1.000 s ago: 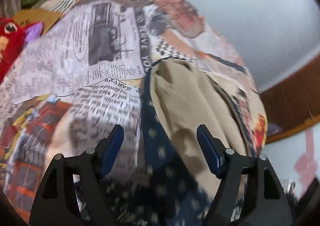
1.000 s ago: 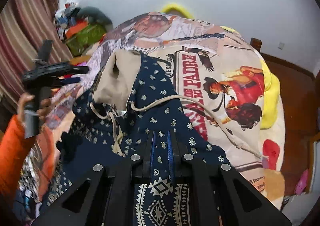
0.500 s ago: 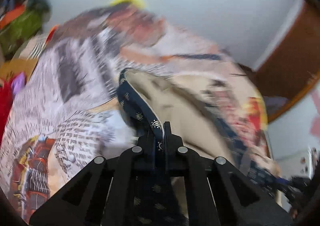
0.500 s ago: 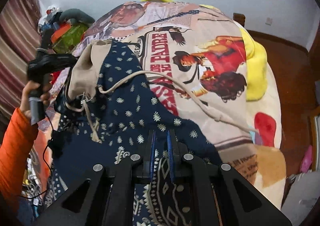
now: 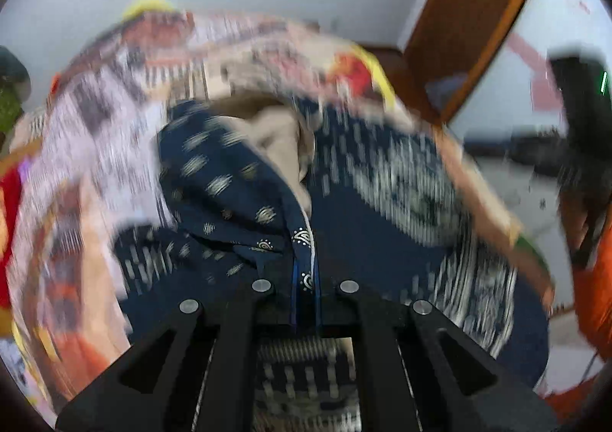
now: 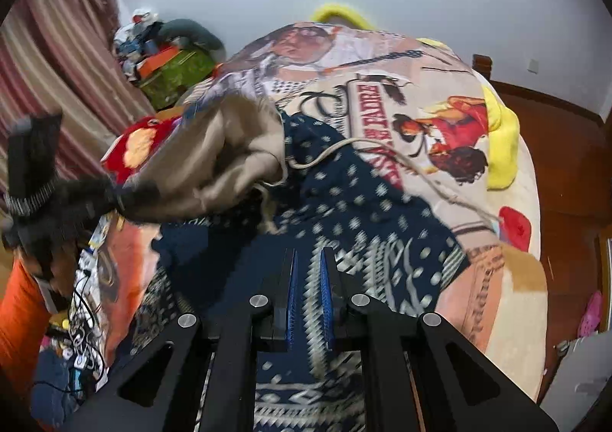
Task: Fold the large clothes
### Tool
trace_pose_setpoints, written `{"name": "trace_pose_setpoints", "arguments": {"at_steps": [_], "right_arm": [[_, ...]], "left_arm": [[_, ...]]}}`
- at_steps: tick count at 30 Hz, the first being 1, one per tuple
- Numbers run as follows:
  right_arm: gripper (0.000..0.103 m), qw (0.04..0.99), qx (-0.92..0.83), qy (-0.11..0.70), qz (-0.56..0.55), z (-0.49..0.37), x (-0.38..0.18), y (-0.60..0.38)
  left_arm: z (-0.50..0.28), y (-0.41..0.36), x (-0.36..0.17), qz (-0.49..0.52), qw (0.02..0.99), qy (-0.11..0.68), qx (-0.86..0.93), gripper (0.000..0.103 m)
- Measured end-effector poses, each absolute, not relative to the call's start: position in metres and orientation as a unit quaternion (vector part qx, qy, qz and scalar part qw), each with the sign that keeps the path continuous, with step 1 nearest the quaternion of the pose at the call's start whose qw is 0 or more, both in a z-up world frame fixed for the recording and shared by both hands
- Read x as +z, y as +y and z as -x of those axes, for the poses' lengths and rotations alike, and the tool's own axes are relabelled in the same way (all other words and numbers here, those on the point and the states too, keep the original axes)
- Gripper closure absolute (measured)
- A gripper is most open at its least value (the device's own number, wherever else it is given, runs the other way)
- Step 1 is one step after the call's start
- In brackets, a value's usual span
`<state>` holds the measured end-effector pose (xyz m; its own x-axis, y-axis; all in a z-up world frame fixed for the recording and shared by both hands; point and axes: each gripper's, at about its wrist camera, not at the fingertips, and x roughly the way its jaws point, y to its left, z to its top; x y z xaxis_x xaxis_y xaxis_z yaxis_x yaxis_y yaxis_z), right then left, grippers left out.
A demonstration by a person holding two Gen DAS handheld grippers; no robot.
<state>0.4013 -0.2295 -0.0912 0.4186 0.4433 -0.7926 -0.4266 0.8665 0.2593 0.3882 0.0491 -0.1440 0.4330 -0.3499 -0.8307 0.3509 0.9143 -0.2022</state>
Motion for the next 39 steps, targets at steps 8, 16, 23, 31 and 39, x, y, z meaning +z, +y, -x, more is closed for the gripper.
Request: {"name": "trace_pose_setpoints", "arguments": {"at_steps": [8,16,23,31,39], "right_arm": [[0.095,0.824,0.271,0.497,0.005,-0.357,-0.104,-0.213],[0.095,0.806,0.259,0.531,0.026,-0.347,-0.141,-0.204],[0.095,0.787,0.238,0.569,0.003,-0.370,-0.179,-0.210],[0.095,0.751,0.236,0.614,-0.058,-0.389,-0.219,-0.227],[0.095,0.748,0.232,0.617,-0.082,-0.388,-0.213,-0.237]], "left_arm": [[-0.337,0.066,-0.212,-0.001,0.811,0.562,-0.161,0.087],[-0.356,0.125,-0.157,0.086,0.856,0.495,-0.122,0.044],[-0.416,0.155,-0.179,0.127,0.851,0.507,-0.060,0.041],[-0.463,0.129,-0.198,0.104,0.850,0.513,-0.057,0.086],[-0.430,0.048,-0.112,0.000,0.903,0.405,-0.146,0.091]]}}
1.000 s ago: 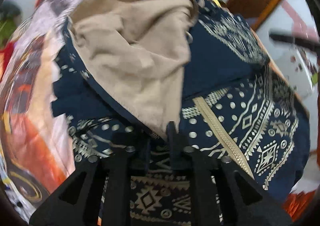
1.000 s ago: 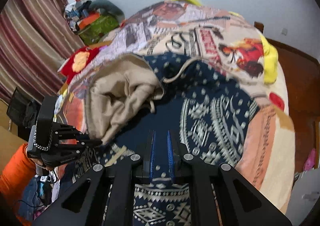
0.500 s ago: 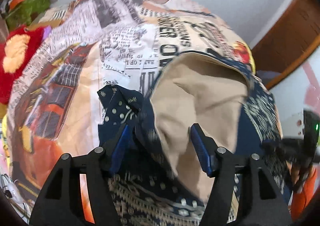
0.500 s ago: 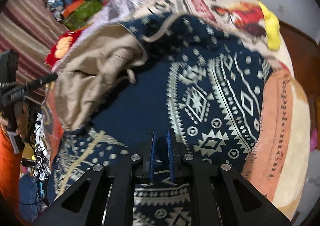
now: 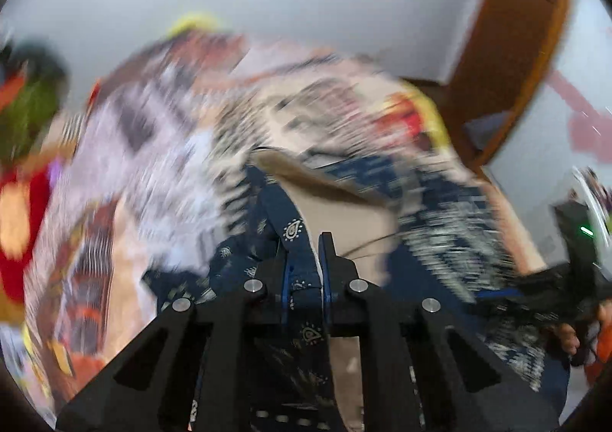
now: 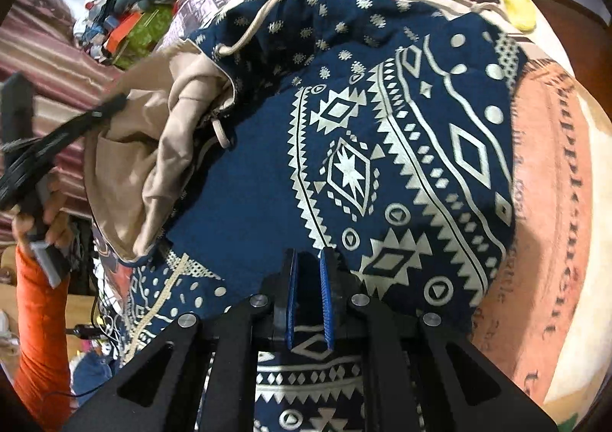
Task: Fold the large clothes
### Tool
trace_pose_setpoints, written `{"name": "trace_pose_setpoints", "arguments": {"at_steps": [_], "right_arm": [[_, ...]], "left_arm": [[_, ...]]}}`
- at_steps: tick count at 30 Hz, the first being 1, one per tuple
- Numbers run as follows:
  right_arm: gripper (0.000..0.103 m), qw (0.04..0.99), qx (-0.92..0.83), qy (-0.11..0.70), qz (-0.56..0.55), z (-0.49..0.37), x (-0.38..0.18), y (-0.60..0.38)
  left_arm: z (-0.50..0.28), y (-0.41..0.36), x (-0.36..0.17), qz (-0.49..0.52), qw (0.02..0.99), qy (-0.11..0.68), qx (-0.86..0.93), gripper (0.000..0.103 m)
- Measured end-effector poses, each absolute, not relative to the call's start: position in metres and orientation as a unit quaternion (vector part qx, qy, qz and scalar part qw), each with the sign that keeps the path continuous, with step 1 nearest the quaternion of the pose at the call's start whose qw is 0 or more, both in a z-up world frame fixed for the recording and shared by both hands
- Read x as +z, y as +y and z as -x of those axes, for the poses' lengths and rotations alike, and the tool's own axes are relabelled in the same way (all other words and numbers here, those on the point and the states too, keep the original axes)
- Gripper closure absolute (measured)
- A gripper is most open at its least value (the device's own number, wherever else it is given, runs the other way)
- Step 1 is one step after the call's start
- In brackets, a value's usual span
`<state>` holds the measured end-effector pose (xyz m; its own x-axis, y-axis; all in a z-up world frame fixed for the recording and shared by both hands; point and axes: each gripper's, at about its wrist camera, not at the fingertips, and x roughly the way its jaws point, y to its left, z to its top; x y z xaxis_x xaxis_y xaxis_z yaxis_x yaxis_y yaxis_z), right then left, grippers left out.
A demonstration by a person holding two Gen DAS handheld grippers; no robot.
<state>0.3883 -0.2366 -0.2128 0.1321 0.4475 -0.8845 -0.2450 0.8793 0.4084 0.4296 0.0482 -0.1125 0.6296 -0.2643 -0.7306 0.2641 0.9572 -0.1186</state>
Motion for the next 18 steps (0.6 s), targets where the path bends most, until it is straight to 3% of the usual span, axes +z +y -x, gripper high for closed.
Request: {"name": "trace_pose_setpoints", "arguments": {"at_steps": [7,14,18], "right_arm": [[0.095,0.800,0.205,0.562,-0.052,-0.359,-0.158,-0.253],[0.095,0.836,0.192,0.511,-0.062,-0.317,-0.106,-0.284],[0.095,0.840,0.195,0.502,-0.072,-0.302,-0.094,-0.290]], "left_arm": [[-0.342,-0.030,-0.070,-0.063,0.886,0.351,-0.296,0.091],[-0.275,-0.074,-0.129,-0.124,0.826,0.423,-0.350,0.091],[-0.268,-0.058,-0.156,-0.087,0.806,0.476,-0.339,0.091]]}}
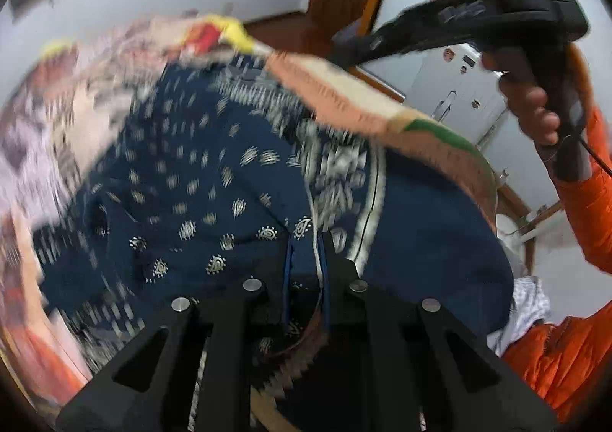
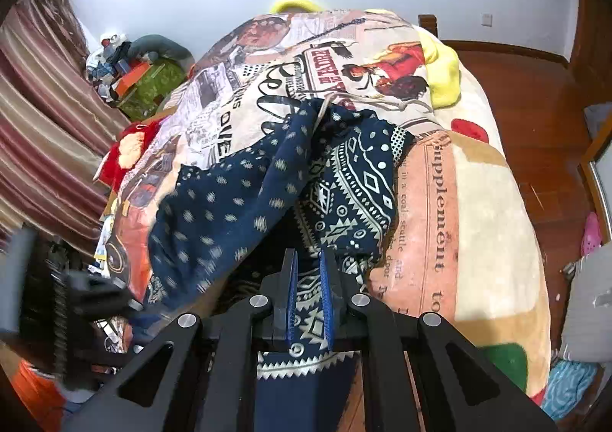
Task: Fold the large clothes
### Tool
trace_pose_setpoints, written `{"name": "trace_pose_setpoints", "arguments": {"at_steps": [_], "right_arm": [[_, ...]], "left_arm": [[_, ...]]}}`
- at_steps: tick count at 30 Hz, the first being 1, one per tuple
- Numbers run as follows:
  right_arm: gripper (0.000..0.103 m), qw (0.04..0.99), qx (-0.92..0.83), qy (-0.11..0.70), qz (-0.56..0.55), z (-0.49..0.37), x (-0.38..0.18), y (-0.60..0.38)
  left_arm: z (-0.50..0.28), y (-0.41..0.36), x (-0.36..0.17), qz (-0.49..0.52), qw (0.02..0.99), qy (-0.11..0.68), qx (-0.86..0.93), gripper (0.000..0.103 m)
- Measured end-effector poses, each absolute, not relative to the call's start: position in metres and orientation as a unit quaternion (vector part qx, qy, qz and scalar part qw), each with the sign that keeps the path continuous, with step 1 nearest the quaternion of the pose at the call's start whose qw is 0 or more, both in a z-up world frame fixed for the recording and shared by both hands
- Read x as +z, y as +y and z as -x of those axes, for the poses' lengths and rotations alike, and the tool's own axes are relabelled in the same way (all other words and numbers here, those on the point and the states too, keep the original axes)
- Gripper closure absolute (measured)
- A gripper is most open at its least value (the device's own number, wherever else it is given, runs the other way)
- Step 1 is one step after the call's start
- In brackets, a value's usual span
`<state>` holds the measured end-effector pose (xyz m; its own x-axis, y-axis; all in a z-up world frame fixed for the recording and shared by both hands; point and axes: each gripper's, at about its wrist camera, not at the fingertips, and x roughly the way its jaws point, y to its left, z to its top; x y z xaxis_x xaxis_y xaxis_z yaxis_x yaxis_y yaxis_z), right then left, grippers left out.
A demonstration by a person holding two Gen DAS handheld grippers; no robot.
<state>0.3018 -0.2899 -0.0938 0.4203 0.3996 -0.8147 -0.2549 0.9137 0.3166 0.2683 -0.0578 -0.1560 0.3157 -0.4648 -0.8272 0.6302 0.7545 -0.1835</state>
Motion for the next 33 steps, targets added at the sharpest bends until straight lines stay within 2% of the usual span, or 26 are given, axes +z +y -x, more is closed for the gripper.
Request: {"name": "trace_pose_setpoints", "arguments": {"at_steps": [2,4,7,11,14,22,23,26,28,30,33], "right_arm": [[0.095,0.840,0.200,0.499,-0.073,-0.297,-0.094,-0.285],[0.095,0.838,0.208,0.499,-0.074,-0.294,-0.094,-0.278],[0.095,0.834,0.220,0.501,-0.073,-0.295,-0.097,-0.262],[0.095,0.829,0.236,0.501,-0.075,-0.298,-0.101,-0.240],[0.095,0.823,0.246,0.505,-0.078,-0.303,-0.108,-0.226],[0.095,0.772,0.224,0.592,-0.056,-0.314,-0.183,-0.204],[0.095,0.764,0.225,0.602,-0.055,-0.313,-0.195,-0.204],[0.095,0.771,0.239,0.587,-0.060,-0.309,-0.198,-0.210],[0.095,0.768,0.239,0.592,-0.051,-0.310,-0.197,-0.210],[0.095,0.767,0.236,0.595,-0.046,-0.310,-0.196,-0.212],[0.095,0.767,0.229,0.598,-0.035,-0.311,-0.192,-0.213]], "left_arm": [[-0.266,-0.041,-0.156,-0.060,0.809,0.481,-0.333,0.087],[-0.260,-0.021,-0.150,-0.032,0.813,0.481,-0.327,0.067],[-0.253,0.004,-0.136,-0.001,0.829,0.466,-0.309,0.054],[-0.252,0.048,-0.123,0.036,0.860,0.442,-0.252,0.050],[-0.261,0.079,-0.132,0.081,0.869,0.449,-0.191,0.048],[-0.309,0.099,-0.216,0.193,0.813,0.530,-0.142,0.049],[-0.313,0.098,-0.219,0.204,0.809,0.532,-0.145,0.050],[-0.325,0.094,-0.229,0.236,0.797,0.534,-0.154,0.062],[-0.334,0.088,-0.232,0.239,0.791,0.540,-0.160,0.092],[-0.335,0.083,-0.227,0.223,0.802,0.533,-0.154,0.099],[-0.329,0.078,-0.202,0.184,0.834,0.498,-0.151,0.100]]}}
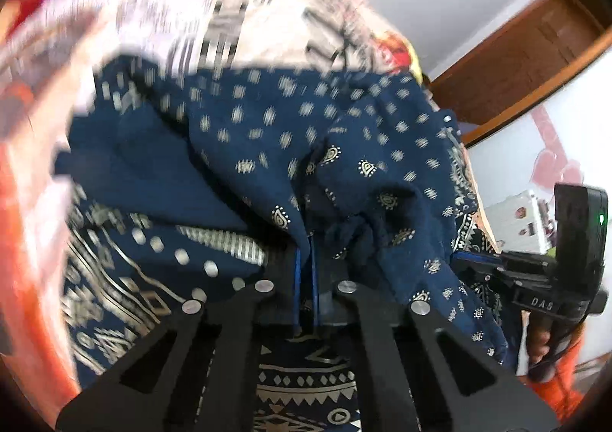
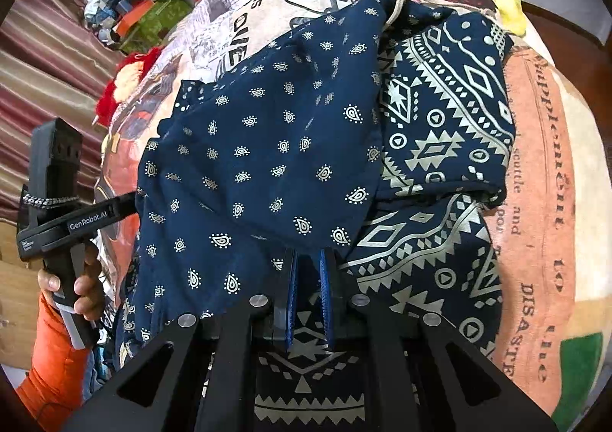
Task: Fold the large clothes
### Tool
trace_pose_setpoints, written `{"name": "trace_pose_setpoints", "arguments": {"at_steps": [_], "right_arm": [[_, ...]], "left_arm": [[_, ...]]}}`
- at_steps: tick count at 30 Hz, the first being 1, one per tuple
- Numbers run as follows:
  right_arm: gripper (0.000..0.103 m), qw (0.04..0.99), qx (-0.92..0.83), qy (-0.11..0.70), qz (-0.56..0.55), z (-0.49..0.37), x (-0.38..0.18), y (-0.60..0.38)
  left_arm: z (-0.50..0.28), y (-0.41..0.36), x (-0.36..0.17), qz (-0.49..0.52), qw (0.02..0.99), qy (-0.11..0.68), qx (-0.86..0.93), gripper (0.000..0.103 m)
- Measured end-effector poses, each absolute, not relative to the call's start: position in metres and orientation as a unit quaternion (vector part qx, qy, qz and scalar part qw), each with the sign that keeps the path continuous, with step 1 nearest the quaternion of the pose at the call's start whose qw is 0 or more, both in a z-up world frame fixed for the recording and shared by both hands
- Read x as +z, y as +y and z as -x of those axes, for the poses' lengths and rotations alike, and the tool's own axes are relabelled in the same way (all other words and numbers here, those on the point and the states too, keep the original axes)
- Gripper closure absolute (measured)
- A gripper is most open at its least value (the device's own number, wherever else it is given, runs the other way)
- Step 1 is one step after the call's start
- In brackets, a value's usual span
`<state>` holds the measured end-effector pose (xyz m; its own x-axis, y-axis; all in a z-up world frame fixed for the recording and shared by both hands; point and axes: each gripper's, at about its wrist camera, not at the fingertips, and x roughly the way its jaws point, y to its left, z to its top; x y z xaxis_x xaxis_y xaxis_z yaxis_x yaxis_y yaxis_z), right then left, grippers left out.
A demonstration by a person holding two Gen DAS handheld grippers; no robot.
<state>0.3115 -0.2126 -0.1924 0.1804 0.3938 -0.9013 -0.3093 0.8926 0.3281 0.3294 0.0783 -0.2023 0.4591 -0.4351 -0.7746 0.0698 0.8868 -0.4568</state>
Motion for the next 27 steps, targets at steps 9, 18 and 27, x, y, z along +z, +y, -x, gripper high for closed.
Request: {"name": "trace_pose_setpoints", "arguments": {"at_steps": [9,18,27], "right_arm": [[0.095,0.809,0.240,0.537,0.007,-0.310,-0.151,-0.193],[0.095,0.778,0.232,0.584,0.006,-0.314,-0.201,-0.180],[0.095,0.783,0.235,0.576,-0.013,-0.294,-0.182,-0.213]], "left_arm": [[-0.307,0.100,-0.155,0.114,0.891,0.422,-0.122,0.101],[-0.310,0.124,-0.238,0.128,0.849,0.507,-0.078,0.098],[-0.287,0.131,-0.218,0.087,0.862,0.495,-0.069,0.083]]}}
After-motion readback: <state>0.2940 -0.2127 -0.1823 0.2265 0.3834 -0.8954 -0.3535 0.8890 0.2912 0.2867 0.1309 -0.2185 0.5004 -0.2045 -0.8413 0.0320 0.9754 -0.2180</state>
